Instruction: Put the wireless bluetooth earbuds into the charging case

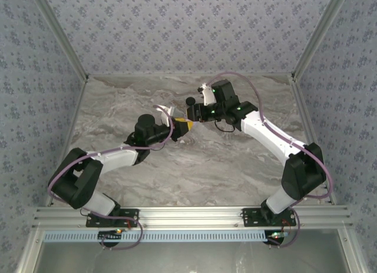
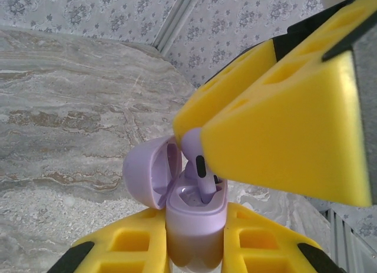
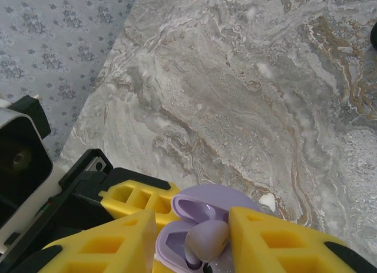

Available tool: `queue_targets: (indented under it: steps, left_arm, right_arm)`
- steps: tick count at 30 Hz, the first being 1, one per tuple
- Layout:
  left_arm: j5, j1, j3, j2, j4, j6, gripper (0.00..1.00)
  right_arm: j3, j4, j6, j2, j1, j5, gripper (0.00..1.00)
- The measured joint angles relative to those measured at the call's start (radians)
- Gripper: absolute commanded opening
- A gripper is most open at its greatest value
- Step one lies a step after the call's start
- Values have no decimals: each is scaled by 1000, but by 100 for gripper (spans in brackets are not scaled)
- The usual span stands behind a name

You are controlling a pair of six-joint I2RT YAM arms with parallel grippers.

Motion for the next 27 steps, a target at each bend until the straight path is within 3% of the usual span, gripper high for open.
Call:
queue_targets:
  steps: [20,27]
  left_arm:
    - [40,0,3,-47,-69,84,18]
    - [40,0,3,-54,-98,98,18]
  right_arm:
    - [87,-118,-92,-2,46,1,43]
    - [96,-153,-104,-3,57,61,44]
